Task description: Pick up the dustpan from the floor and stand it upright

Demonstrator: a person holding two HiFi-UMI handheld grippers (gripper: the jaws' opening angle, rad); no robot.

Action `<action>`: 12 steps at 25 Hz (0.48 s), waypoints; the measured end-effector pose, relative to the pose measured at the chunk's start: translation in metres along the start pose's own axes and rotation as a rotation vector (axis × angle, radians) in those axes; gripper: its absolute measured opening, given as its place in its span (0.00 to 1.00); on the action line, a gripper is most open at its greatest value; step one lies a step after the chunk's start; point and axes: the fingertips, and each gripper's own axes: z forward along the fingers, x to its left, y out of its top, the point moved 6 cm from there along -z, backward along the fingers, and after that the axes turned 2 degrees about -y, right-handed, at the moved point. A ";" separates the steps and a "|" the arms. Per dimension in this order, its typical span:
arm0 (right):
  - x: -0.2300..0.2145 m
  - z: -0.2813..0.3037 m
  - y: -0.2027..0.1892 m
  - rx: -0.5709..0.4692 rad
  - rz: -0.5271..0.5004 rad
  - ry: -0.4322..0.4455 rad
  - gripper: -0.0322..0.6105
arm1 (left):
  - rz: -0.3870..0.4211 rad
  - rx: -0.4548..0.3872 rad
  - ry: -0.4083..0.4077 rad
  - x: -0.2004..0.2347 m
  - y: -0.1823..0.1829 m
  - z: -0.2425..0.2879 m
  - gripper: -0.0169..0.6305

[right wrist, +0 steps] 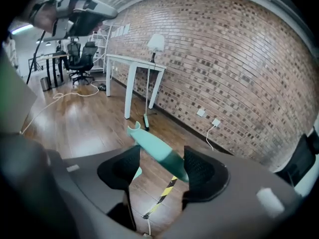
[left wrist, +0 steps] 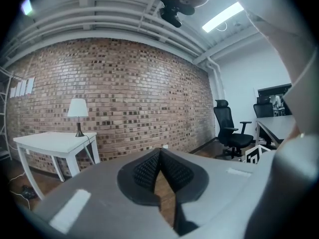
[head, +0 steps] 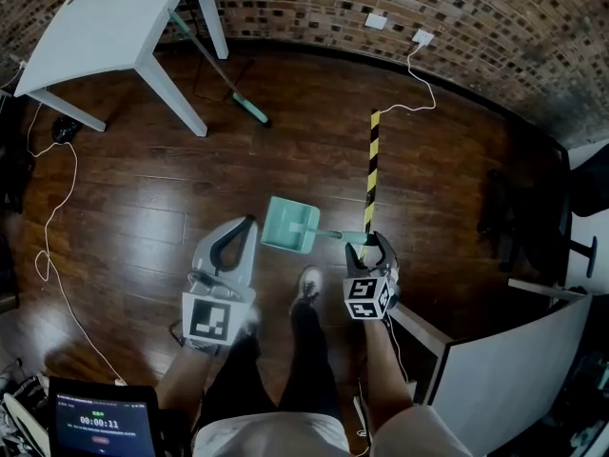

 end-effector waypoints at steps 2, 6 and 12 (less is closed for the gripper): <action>-0.001 -0.011 -0.002 0.008 0.039 0.006 0.50 | -0.004 -0.008 0.003 0.000 0.004 -0.008 0.03; -0.013 -0.039 -0.002 0.000 0.100 -0.015 0.52 | -0.018 -0.015 0.008 0.000 0.011 -0.022 0.03; -0.053 -0.100 0.021 -0.142 0.377 -0.205 0.47 | -0.014 -0.043 -0.002 0.000 0.032 -0.032 0.03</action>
